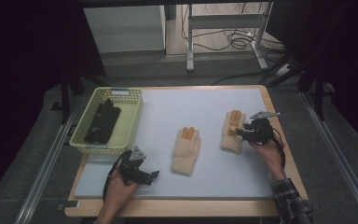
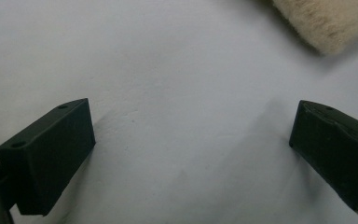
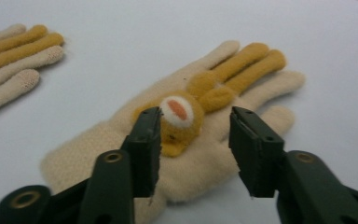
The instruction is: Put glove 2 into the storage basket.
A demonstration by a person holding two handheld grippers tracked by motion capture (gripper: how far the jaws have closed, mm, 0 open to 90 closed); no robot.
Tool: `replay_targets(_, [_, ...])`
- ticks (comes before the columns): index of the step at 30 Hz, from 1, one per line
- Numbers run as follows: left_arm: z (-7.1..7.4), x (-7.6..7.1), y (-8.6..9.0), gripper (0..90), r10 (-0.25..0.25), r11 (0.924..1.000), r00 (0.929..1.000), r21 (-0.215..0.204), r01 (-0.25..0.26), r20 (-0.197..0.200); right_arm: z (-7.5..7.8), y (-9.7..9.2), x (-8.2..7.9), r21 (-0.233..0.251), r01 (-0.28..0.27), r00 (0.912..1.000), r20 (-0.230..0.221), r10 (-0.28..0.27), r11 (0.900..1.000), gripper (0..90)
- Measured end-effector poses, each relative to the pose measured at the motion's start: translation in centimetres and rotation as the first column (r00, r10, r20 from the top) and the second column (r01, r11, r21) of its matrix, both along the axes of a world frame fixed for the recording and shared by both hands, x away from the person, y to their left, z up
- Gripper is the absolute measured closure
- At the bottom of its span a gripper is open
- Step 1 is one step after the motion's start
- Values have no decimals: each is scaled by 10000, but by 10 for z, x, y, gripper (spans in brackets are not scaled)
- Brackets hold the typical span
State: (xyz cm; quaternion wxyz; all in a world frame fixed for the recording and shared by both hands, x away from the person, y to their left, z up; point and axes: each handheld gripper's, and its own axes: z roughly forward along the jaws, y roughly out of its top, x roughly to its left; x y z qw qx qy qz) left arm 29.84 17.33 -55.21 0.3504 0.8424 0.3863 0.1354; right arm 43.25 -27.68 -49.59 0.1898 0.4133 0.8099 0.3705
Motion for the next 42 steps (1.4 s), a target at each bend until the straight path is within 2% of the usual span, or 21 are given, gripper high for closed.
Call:
replay_targets(4, [0,0,0,0,-2,10000,10000,1,2,2,-10,6,6,-143,-314,9995,25,315,9994,424])
replay_targets(9, [0,0,0,0,2,10000,10000,-3,-2,3,-17,11,12,-226,-577,9983,10,577,9981,392])
replay_targets(10, [0,0,0,0,0,10000,10000,-2,0,1,-19,13,14,-429,-635,9979,53,638,9971,390])
replay_targets(13, [0,0,0,1,2,10000,10000,-4,-2,4,-25,15,17,-548,-752,9972,-4,753,9957,393])
replay_targets(16, [0,0,0,1,1,10000,10000,-1,-1,2,-28,16,18,-303,-842,9964,-21,842,9960,472])
replay_targets(17, [0,0,0,0,1,10000,10000,-2,-1,4,-28,16,18,-283,-869,9962,-34,869,9958,548])
replay_targets(22, [0,0,0,1,-1,10000,10000,1,1,4,-23,18,14,-374,-621,9980,-131,616,9974,627])
replay_targets(31, [0,0,0,0,1,10000,10000,1,-1,4,-5,21,-2,328,-430,9990,-71,433,9985,631])
replay_targets(42, [0,0,0,0,6,10000,10000,-1,-6,5,14,46,-31,942,-1094,9940,43,1095,9895,629])
